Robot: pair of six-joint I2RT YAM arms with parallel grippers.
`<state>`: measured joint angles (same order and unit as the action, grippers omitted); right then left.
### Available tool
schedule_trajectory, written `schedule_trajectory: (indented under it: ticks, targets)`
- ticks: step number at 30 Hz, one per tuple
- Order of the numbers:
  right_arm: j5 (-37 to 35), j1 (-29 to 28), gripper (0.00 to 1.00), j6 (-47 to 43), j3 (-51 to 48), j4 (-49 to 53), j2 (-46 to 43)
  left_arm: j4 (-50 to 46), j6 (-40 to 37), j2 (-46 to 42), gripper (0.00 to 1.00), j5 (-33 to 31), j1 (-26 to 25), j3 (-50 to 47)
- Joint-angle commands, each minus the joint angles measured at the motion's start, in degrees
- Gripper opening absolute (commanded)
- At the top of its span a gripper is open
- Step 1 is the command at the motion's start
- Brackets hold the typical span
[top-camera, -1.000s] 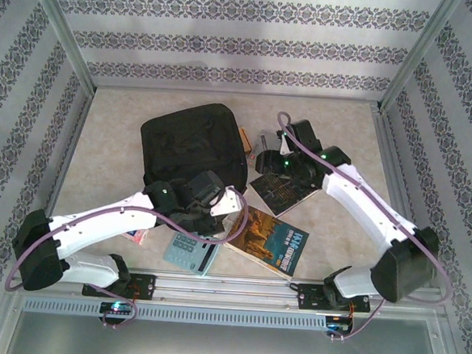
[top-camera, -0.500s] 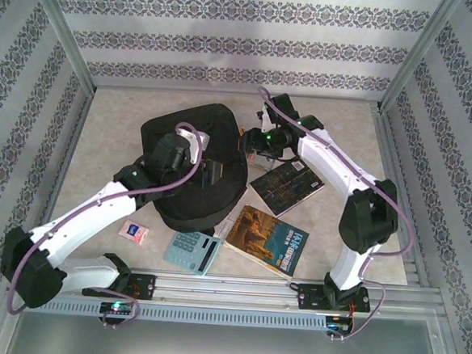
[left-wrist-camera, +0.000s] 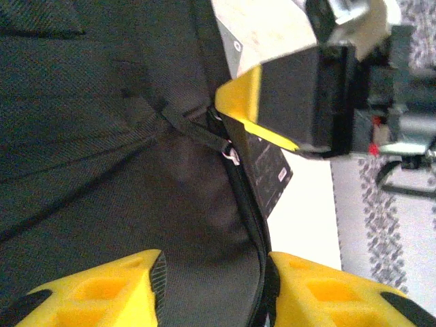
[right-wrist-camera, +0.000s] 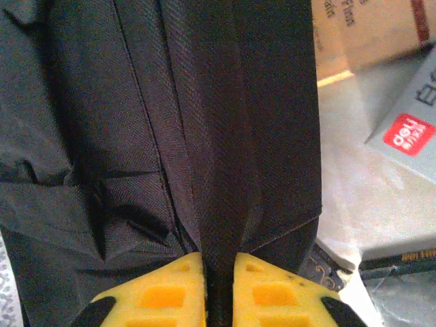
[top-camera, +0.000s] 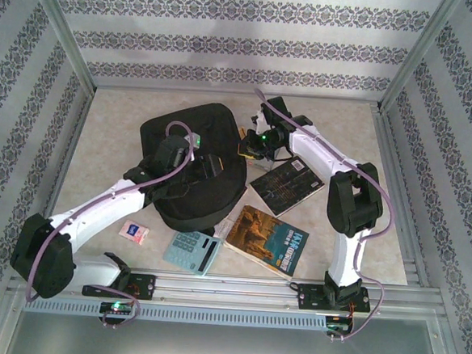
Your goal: Pack the student bag
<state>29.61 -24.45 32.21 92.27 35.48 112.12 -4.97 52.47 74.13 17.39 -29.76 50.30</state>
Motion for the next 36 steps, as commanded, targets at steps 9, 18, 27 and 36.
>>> schedule_trajectory:
  ticks: [9,18,27,36]
  targets:
    - [13.8,3.2,0.00,13.3,-12.2,-27.0,-4.2,13.9,16.7,11.5,0.48,2.1,1.9,1.3]
    - [19.5,3.2,0.00,22.6,-18.7,-43.8,-4.8,18.8,20.8,16.4,0.47,0.2,2.8,3.4]
    - [20.4,2.6,0.00,23.8,-20.5,-47.2,-6.0,19.6,21.7,20.0,0.40,-2.2,3.3,5.2]
    - [20.2,1.9,0.00,22.2,-21.3,-47.1,-6.9,18.7,20.4,21.2,0.40,-3.8,4.2,7.4]
